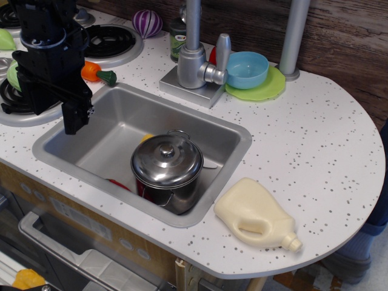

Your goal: Take lid off pot or pan

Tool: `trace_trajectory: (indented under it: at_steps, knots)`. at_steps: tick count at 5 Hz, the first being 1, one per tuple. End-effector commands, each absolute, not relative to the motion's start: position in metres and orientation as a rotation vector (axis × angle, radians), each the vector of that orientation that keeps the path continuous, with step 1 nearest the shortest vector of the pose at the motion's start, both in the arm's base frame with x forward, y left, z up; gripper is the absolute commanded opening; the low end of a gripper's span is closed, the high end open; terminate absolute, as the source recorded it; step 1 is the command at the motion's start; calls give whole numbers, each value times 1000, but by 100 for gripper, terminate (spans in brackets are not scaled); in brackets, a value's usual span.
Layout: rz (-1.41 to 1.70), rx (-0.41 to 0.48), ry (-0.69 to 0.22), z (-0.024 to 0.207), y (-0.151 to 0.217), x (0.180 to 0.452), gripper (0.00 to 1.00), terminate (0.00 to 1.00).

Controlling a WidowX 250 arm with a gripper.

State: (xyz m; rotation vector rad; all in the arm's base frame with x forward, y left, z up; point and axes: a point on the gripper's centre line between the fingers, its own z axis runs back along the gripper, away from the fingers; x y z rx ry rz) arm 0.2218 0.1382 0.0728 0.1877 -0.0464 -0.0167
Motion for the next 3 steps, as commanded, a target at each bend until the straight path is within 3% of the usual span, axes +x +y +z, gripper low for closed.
trace_trajectory:
  at_steps: [1, 3]
  knots:
    - [-17, 188, -46, 73, 138, 222, 100, 0]
    - [-34, 122, -122, 56, 90, 264, 100, 0]
